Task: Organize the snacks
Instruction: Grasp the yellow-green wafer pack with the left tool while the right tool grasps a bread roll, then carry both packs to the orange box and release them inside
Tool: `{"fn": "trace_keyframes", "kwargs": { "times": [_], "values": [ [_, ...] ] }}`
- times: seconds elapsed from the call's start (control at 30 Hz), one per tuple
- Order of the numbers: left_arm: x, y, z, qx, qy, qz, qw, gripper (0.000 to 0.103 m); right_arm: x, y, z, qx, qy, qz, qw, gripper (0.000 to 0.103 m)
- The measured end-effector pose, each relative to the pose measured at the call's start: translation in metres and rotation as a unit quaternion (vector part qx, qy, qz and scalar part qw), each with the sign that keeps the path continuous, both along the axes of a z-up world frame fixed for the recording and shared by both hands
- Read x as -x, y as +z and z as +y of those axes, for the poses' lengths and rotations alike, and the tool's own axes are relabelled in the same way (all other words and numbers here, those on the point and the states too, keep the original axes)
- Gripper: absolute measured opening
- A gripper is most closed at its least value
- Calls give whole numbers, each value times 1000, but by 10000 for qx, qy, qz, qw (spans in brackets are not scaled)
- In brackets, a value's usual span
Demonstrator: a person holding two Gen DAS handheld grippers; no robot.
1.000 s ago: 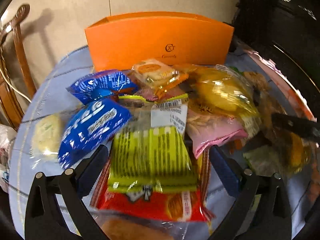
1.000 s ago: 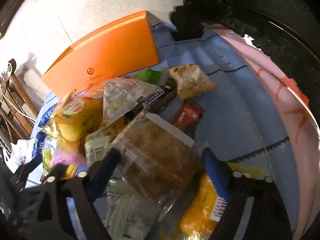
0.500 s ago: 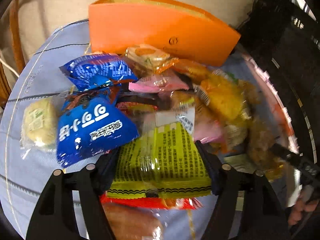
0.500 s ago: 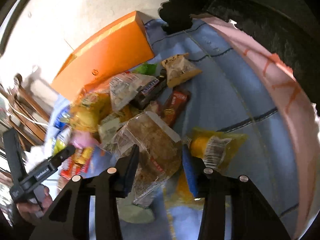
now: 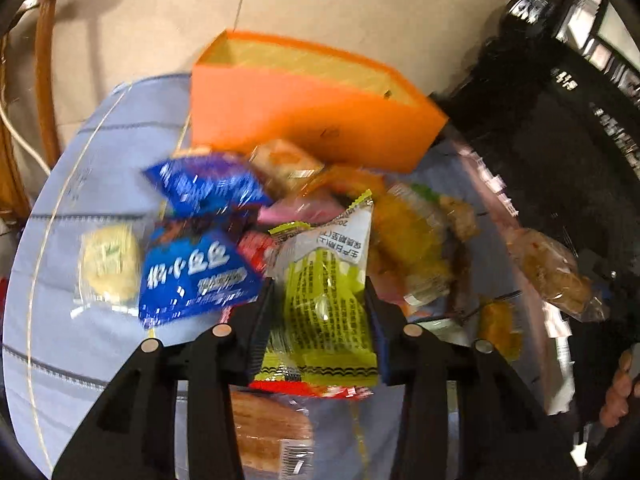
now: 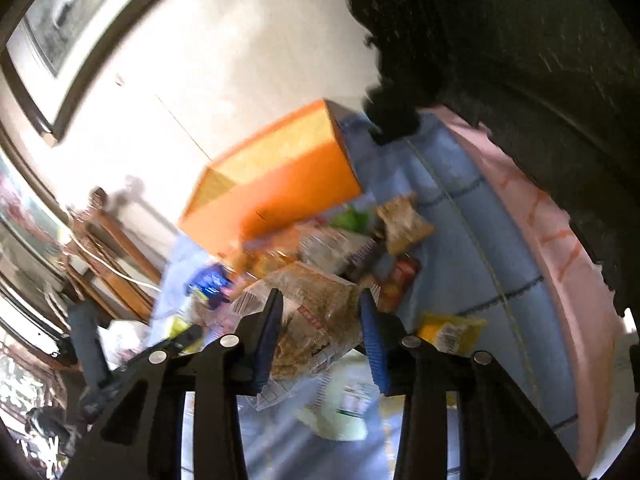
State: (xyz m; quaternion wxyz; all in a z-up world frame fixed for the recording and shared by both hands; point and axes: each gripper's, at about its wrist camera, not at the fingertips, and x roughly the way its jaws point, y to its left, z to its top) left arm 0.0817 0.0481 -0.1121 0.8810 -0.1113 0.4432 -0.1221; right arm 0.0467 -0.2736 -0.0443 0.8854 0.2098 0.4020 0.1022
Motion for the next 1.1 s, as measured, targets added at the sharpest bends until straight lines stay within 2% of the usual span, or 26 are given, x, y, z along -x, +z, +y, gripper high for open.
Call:
{"fn": "trace_keyframes", "kwargs": {
  "times": [0.03, 0.1, 0.13, 0.17, 0.2, 0.23, 0.27, 0.3, 0.33, 0.37, 0.4, 0.47, 0.6, 0.7, 0.77, 0.83, 0.9, 0.93, 0.97, 1.0, 1.07, 1.1],
  "values": [
    [0, 7, 1, 29, -17, -88, 10000, 40, 0, 10, 2, 69, 27, -142, 9999, 32],
    [-2, 24, 0, 26, -51, -247, 9997, 40, -2, 28, 0, -15, 42, -461, 9989, 0],
    [-4, 31, 1, 100, -77, -340, 9993, 40, -4, 34, -1, -67, 73, -542, 9985, 0],
    [-6, 37, 2, 184, -115, -440, 9988, 41, -9, 39, 0, 148, 78, -608, 9980, 0],
    [-11, 42, 2, 149, -114, -522, 9985, 41, -17, 37, 3, 573, -17, -576, 9967, 0],
    [-16, 43, 1, 41, -70, -486, 9988, 40, -25, 28, 3, 599, 74, -374, 9975, 3],
    [-20, 42, 2, 2, -49, -399, 9992, 40, -31, 16, 2, 403, 270, -94, 9988, 4],
    [-21, 39, 4, 102, -37, -317, 9994, 40, -32, 6, 1, 319, 293, 102, 9990, 23],
    [-22, 37, 6, 173, -30, -286, 9994, 40, -28, -5, 0, 401, 235, 204, 9987, 86],
    [-20, 34, 7, 210, -33, -263, 9994, 41, -22, -16, 2, 589, 189, 274, 9977, 100],
    [-20, 32, 8, 168, -16, -240, 9996, 41, -17, -27, 7, 649, 207, 359, 9970, 97],
    [-21, 21, 12, 24, 36, -98, 9999, 41, -10, -44, 23, 451, 379, 566, 9967, 97],
    [-16, 8, 25, 112, 137, 228, 9996, 41, 19, -60, 79, 717, 1307, 796, 9856, 97],
    [-7, 8, 32, -2, 93, 223, 9997, 41, 48, -71, 115, 1444, 1808, 968, 9680, 97],
    [-2, 7, 36, 157, 22, 243, 9996, 41, 69, -76, 142, 2193, 2083, 601, 9513, 97],
    [1, 6, 40, 269, -58, 295, 9992, 41, 76, -90, 164, 2634, 2293, 363, 9363, 97],
    [2, 4, 42, 283, -146, 290, 9991, 41, 78, -121, 183, 3103, 2392, 566, 9183, 97],
    [2, 2, 43, 298, -177, 337, 9988, 41, 81, -135, 186, 3196, 2371, 732, 9145, 95],
    [2, 0, 44, 334, -198, 372, 9986, 41, 87, -134, 180, 3005, 2169, 602, 9268, 90],
    [2, -3, 46, 370, -214, 435, 9981, 41, 89, -131, 173, 2765, 1988, 791, 9369, 81],
    [0, -7, 46, 370, -252, 522, 9976, 41, 88, -122, 164, 2822, 1713, 1004, 9386, 80],
    [-1, -7, 46, 346, -272, 533, 9976, 41, 89, -108, 154, 2731, 1445, 947, 9464, 80]
  ]
}}
